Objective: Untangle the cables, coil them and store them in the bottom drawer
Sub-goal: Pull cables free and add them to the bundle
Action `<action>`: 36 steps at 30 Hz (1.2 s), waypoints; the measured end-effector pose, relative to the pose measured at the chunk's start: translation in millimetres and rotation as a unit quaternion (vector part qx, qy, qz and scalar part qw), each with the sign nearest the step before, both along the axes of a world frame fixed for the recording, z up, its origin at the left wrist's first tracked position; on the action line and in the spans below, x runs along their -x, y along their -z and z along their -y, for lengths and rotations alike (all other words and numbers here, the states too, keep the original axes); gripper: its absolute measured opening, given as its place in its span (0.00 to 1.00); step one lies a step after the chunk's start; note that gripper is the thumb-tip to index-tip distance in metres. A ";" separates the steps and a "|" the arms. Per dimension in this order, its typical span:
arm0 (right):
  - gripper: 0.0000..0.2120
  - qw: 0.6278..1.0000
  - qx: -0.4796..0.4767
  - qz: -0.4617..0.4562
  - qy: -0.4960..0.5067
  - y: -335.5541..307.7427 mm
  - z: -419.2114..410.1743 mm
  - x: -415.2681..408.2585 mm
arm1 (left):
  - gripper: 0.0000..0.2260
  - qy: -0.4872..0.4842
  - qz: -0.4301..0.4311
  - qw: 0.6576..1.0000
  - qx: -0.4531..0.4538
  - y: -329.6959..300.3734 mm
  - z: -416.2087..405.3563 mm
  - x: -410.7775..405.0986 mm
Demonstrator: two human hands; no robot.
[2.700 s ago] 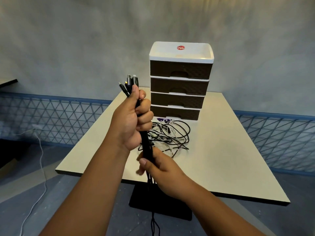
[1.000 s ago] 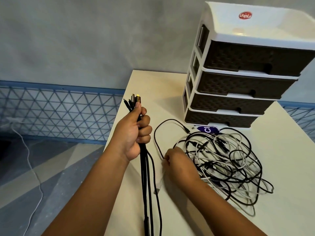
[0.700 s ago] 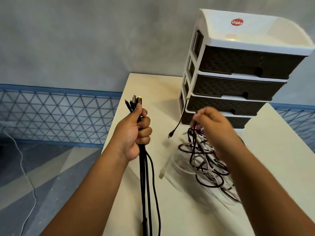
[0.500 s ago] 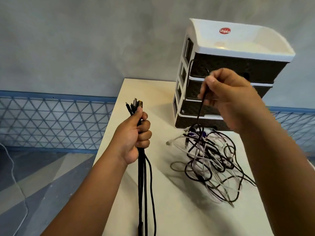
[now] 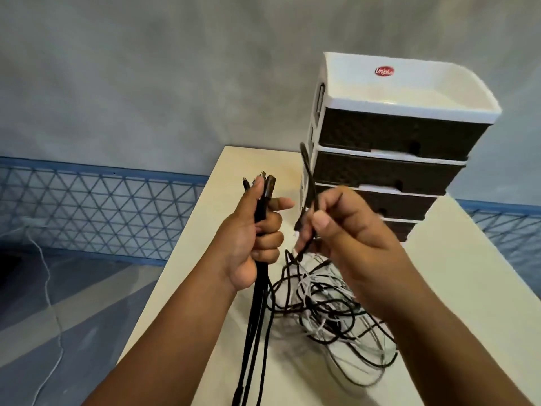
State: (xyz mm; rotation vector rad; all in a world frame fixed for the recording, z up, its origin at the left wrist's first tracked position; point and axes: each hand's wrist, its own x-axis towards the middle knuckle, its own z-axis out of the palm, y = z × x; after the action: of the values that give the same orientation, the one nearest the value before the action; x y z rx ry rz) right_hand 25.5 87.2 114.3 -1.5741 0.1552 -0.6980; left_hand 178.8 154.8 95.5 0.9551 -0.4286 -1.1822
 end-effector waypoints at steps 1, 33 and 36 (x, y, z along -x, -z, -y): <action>0.04 0.999 0.023 -0.022 -0.016 8.8 -5.9 4.5 | 0.26 0.003 -0.001 1.000 0.005 -2.7 0.3 3.2; 0.12 0.986 -0.149 -0.027 -0.064 -22.1 25.8 12.4 | 0.26 -0.020 0.056 0.998 -0.001 -21.1 -3.2 49.2; 0.13 0.994 -0.046 -0.081 -0.051 -12.2 6.5 12.1 | 0.28 -0.037 0.055 0.998 0.009 -18.1 -1.7 50.5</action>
State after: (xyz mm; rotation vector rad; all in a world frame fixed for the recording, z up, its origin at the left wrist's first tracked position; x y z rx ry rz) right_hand 13.4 80.7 126.6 -1.5376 0.2215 -0.4771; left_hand 128.4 156.5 113.6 1.0149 -0.4877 -1.0597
